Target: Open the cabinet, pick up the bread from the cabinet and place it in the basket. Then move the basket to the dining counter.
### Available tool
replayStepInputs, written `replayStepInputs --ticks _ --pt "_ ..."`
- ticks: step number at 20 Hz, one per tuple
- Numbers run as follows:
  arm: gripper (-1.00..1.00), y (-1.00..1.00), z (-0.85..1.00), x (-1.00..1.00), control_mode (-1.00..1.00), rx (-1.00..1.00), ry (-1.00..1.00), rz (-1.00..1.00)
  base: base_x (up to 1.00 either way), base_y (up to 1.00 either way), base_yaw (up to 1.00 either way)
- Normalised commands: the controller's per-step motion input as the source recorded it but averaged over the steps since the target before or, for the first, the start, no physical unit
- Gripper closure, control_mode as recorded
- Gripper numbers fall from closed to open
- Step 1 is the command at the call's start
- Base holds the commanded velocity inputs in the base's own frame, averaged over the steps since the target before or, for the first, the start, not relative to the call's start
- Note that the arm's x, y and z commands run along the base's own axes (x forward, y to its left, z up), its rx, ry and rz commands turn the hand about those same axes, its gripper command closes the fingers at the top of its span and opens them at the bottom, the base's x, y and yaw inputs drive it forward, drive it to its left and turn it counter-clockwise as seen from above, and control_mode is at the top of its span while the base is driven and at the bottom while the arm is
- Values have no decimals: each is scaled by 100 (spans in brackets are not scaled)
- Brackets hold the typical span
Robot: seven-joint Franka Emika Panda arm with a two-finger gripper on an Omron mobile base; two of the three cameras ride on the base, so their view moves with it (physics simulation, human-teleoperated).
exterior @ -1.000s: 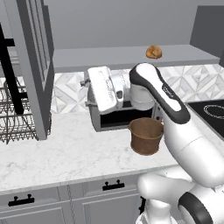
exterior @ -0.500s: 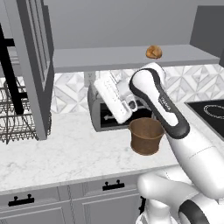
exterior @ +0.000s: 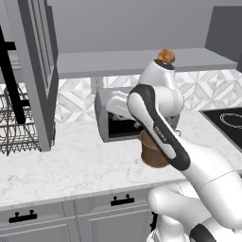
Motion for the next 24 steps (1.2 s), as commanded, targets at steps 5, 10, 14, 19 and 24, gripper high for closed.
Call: replayStepInputs --ticks 5,10,14,19,24 --pt "-100 -99 -6 41 -100 -64 -3 6 0 0 0" --pt "-100 -92 69 24 -100 -26 -2 -10 0 0 0" --pt "-100 -43 78 0 -100 0 -29 -30 0 0 0" --pt "-100 -28 39 16 -100 -3 -45 -21 0 0 0" --pt "-100 -15 6 19 -100 -17 -54 0 0 0 0"
